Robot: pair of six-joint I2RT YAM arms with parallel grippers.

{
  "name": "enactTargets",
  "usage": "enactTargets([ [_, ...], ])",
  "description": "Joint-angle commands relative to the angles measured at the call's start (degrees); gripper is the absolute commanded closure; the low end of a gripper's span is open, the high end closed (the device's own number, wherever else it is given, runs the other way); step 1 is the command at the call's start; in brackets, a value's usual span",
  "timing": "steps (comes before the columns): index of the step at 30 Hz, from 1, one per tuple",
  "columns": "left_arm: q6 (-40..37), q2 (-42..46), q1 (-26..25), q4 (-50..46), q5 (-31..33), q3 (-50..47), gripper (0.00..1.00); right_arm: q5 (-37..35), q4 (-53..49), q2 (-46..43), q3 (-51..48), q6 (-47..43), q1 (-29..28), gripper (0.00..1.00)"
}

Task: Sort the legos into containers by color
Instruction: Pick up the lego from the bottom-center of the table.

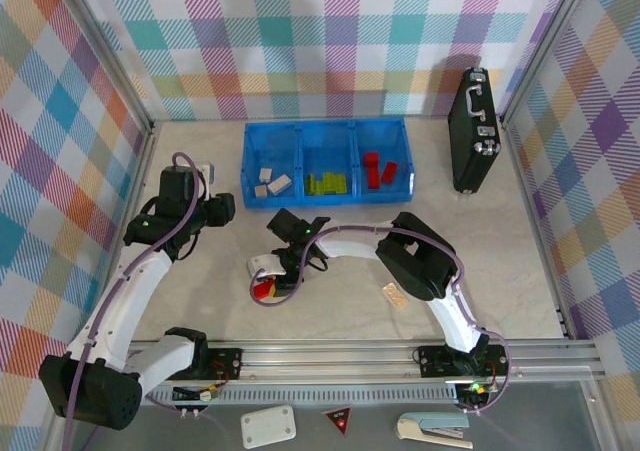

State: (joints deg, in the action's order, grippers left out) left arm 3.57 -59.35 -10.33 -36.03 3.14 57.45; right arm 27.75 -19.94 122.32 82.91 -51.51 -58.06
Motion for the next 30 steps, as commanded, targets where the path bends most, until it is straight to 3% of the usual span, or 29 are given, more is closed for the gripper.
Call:
enactTargets([
  [1,-0.5,1.2,0.8,-0.8,1.0,0.1,0.40,3.3,0.1,-3.0,-0.8,1.5,0.7,0.58],
  [21,-0.6,1.2,0.8,-0.8,0.6,0.0,0.40,-0.2,9.5,-14.8,-15.8,10.0,4.9,0.71],
  [30,-0.5,1.2,0.8,-0.8,0.6,0.0,0.40,-5.2,14.5,-23.5,-22.2,18.1,12.2,0.79],
])
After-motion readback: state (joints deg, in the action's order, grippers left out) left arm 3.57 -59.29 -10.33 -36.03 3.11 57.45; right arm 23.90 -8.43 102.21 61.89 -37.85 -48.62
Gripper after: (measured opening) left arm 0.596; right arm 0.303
